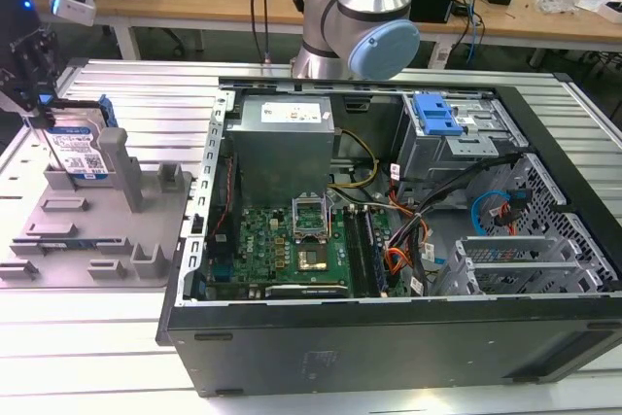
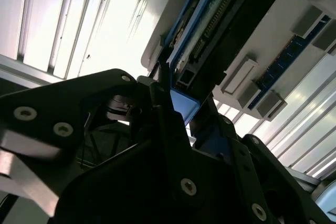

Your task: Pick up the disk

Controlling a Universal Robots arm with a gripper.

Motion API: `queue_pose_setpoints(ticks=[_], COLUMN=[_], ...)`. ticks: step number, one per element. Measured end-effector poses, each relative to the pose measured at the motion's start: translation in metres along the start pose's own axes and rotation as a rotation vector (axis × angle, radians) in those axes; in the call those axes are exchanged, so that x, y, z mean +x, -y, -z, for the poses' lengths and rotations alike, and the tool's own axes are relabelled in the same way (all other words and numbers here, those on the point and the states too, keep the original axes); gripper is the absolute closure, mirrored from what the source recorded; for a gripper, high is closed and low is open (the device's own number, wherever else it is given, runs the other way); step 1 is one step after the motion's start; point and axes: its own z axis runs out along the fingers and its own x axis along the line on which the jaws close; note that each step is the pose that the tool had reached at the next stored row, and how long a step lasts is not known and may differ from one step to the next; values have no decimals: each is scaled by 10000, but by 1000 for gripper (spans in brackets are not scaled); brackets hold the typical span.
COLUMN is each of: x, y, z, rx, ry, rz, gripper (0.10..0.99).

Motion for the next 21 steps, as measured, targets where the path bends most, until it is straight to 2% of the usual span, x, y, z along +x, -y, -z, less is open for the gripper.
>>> queue_pose_setpoints(ticks=[21], x=[-1], y=[0], z=[-34], rx=[0], ry=[0], rz=[0], gripper=[718])
